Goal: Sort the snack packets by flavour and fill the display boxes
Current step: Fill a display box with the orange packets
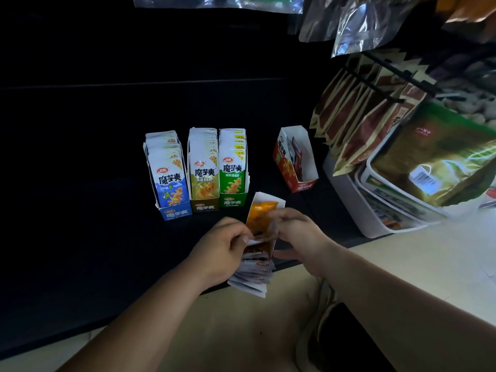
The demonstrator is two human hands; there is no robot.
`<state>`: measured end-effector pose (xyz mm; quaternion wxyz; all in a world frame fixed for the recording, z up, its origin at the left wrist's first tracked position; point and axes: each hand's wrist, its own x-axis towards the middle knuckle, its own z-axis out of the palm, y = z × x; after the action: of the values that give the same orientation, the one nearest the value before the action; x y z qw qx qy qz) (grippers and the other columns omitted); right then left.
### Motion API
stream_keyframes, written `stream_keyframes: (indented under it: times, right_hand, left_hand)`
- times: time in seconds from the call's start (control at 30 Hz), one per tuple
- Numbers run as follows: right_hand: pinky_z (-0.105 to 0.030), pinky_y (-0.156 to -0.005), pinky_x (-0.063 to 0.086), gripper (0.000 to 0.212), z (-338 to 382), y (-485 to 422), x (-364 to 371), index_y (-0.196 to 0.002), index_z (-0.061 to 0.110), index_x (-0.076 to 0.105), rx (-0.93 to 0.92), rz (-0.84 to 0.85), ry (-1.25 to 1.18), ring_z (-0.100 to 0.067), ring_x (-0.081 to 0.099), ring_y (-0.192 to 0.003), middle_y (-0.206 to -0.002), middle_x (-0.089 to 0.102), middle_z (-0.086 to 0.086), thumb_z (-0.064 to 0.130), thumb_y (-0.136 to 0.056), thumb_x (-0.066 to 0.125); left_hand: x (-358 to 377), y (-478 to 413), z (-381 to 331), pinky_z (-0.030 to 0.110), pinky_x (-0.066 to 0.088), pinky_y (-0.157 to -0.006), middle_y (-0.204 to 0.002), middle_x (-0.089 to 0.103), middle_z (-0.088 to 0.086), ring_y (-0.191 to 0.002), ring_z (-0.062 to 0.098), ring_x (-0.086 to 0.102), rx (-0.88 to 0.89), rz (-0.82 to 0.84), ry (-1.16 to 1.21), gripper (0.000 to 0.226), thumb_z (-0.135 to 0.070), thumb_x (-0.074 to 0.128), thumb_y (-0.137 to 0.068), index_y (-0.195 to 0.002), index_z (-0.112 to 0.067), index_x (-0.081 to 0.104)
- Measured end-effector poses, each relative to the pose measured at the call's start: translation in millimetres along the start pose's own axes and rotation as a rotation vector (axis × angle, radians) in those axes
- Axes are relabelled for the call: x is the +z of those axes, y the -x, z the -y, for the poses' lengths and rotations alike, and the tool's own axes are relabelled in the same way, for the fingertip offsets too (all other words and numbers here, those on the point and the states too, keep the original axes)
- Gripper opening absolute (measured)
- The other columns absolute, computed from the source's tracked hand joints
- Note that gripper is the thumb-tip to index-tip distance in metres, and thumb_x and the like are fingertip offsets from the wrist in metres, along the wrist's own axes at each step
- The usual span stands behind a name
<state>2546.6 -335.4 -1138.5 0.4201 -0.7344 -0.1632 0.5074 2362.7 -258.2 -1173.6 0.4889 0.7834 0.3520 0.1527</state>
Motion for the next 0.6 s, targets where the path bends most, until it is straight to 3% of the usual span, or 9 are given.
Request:
stream_keyframes:
  times: [0.1, 0.23, 0.33, 0.4, 0.5, 0.6]
  right_hand:
    - [-0.045, -0.085, 0.064, 0.032, 1.8, -2.9, 1.5, -0.11, 0.039, 0.069, -0.04, 0.027, 0.046, -0.022, 0.066, -0.116, -0.129, 0.066, -0.002, 0.013, -0.1, 0.054]
    - [-0.05, -0.088, 0.063, 0.03, 18.4, -11.7, 8.4, -0.111, 0.04, 0.063, -0.157, 0.046, 0.21, -0.032, 0.069, -0.109, -0.122, 0.067, -0.012, 0.015, -0.106, 0.048]
    - [-0.034, -0.082, 0.058, 0.039, 27.0, -24.2, 8.1, -0.128, 0.047, 0.059, -0.327, 0.068, 0.556, -0.027, 0.063, -0.11, -0.136, 0.058, -0.009, 0.015, -0.106, 0.051]
    - [-0.035, -0.096, 0.053, 0.047, 29.3, -34.1, 5.2, -0.139, 0.048, 0.055, -0.399, 0.082, 0.769, -0.025, 0.053, -0.126, -0.15, 0.045, 0.0, 0.016, -0.105, 0.054]
    - [-0.042, -0.093, 0.055, 0.04, 29.4, -45.5, 7.8, -0.127, 0.049, 0.055, -0.391, 0.056, 0.803, -0.024, 0.055, -0.118, -0.135, 0.049, 0.003, 0.021, -0.101, 0.063]
    - [-0.044, -0.086, 0.058, 0.024, 26.9, -51.1, 14.8, -0.105, 0.041, 0.058, -0.423, -0.02, 0.818, -0.022, 0.059, -0.105, -0.119, 0.052, 0.005, 0.022, -0.096, 0.069]
  left_hand:
    - [-2.1, 2.1, 0.6, 0.036, 0.051, -0.093, -0.112, 0.05, -0.021, -0.105, 0.004, 0.056, 0.067, -0.03, -0.074, 0.032, -0.019, 0.053, -0.106, -0.087, -0.045, 0.054]
    - [-7.3, 2.3, 1.7, 0.039, 0.051, -0.086, -0.107, 0.053, -0.017, -0.101, 0.007, 0.057, 0.131, -0.017, -0.125, 0.018, -0.02, 0.049, -0.107, -0.096, -0.031, 0.059]
    - [-9.2, 3.1, 2.9, 0.034, 0.052, -0.085, -0.103, 0.053, -0.015, -0.094, 0.002, 0.055, 0.022, 0.037, -0.196, 0.015, -0.031, 0.047, -0.108, -0.104, -0.037, 0.059]
    - [-8.4, 4.4, 3.4, 0.03, 0.051, -0.089, -0.109, 0.049, -0.015, -0.097, 0.001, 0.055, -0.013, 0.074, -0.214, 0.016, -0.034, 0.045, -0.108, -0.104, -0.039, 0.06]
    - [-9.4, 5.9, 2.7, 0.026, 0.05, -0.089, -0.112, 0.047, -0.014, -0.099, 0.0, 0.053, -0.022, 0.087, -0.22, 0.017, -0.034, 0.045, -0.108, -0.105, -0.037, 0.062]
    - [-9.6, 3.3, 3.1, 0.025, 0.047, -0.077, -0.104, 0.052, -0.012, -0.091, 0.003, 0.056, -0.054, 0.012, -0.155, 0.017, -0.035, 0.046, -0.108, -0.101, -0.039, 0.06]
